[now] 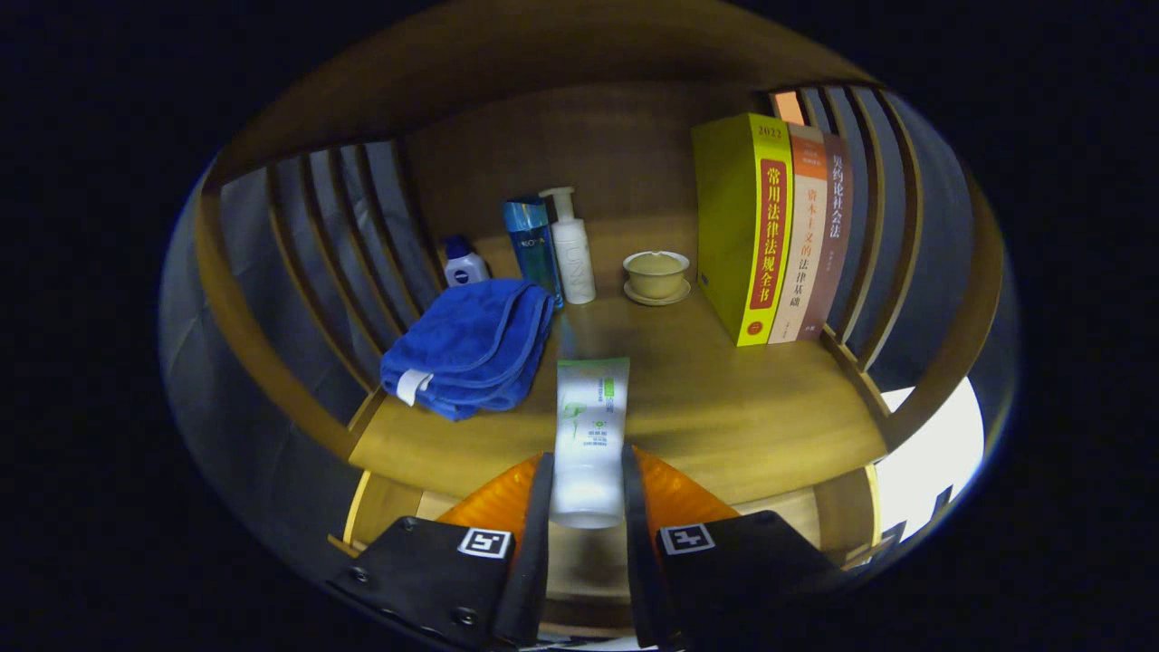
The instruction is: Pull open the drawer, take out the items inside it, and place them on the countertop above the cabinet.
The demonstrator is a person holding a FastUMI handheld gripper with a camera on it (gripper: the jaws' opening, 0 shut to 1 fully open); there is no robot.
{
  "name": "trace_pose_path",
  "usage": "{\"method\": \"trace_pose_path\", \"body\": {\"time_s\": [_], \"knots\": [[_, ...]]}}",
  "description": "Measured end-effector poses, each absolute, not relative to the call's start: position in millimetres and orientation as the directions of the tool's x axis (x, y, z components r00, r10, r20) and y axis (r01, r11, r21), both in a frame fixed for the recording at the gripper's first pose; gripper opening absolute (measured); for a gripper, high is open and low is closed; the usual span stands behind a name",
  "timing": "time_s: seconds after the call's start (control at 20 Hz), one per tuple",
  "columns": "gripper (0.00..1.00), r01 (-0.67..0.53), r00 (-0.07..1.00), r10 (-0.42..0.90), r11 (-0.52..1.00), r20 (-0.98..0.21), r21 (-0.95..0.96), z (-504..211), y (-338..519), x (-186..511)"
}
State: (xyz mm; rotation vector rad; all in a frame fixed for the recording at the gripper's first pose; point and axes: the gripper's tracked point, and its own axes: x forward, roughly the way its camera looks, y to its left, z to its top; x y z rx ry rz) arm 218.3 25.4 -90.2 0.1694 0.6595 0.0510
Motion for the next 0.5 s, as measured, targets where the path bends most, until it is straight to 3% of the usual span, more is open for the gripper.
{"method": "trace_pose_path", "body": {"time_s": [0.3,0.5], "knots": [[0.46,0.085,0.786,0.024,0.986,-0.618,0.146,-130.0,21.3,238.9],[0.52,0.086,0.808,-0.008,0.991,-0.589,0.104,-129.8,18.1,242.6]]}}
